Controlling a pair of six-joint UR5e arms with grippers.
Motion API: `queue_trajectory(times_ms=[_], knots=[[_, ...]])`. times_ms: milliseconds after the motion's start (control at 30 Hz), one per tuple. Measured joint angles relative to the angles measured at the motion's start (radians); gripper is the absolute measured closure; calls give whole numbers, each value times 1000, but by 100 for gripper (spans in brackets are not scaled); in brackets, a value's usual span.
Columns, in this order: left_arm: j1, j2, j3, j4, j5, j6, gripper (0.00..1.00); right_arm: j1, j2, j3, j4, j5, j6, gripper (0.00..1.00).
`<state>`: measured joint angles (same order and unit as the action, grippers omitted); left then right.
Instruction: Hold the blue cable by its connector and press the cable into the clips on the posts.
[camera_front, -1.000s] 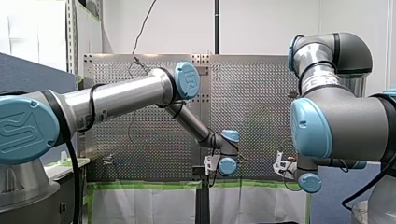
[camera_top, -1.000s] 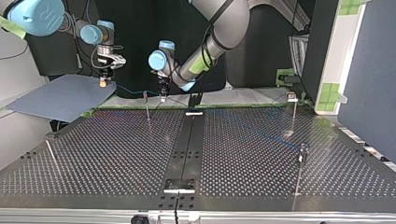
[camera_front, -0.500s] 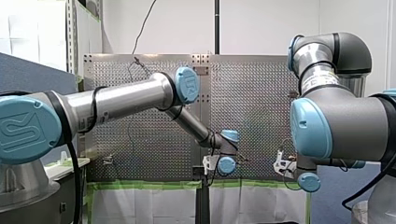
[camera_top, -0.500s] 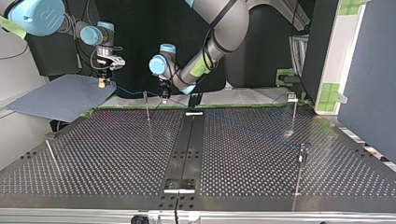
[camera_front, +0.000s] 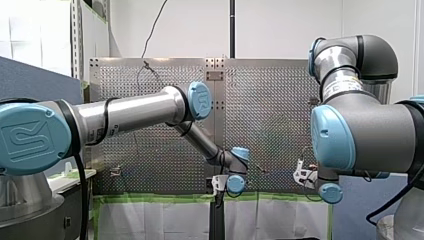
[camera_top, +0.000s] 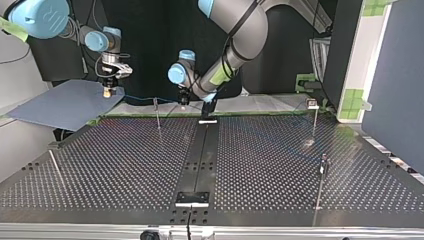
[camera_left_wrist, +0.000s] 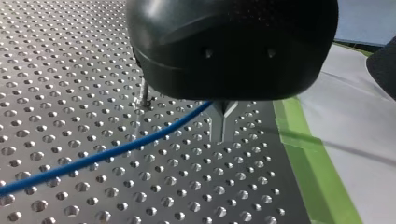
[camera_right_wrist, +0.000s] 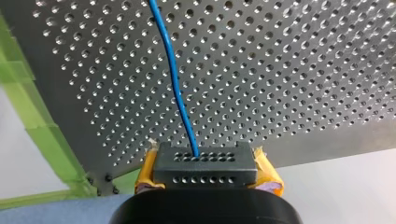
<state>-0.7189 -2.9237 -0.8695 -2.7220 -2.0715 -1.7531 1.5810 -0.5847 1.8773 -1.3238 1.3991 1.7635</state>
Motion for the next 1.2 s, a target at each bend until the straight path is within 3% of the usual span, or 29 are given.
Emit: queue_trajectory(times_ms=[233, 467, 800, 1100, 1133, 1167, 1200], knots=[[4, 9, 18, -2, 19, -1, 100, 1, 0, -31, 18, 1, 12, 100], [18, 16, 43, -25, 21, -12, 100, -1, 0, -53, 15, 5, 44, 100], [45, 16, 57, -54, 19, -15, 100, -4, 1, -87, 18, 78, 84, 100], [48, 17, 43, -67, 34, -11, 100, 4, 1, -105, 50, 87, 87, 100], [46, 17, 39, -63, 40, -8, 91, 5, 1, -106, 52, 87, 88, 100], [43, 17, 34, -59, 50, -3, 70, 6, 0, -107, 54, 86, 88, 100], [41, 18, 30, -57, 58, 3, 70, 7, 0, -107, 56, 83, 89, 100]])
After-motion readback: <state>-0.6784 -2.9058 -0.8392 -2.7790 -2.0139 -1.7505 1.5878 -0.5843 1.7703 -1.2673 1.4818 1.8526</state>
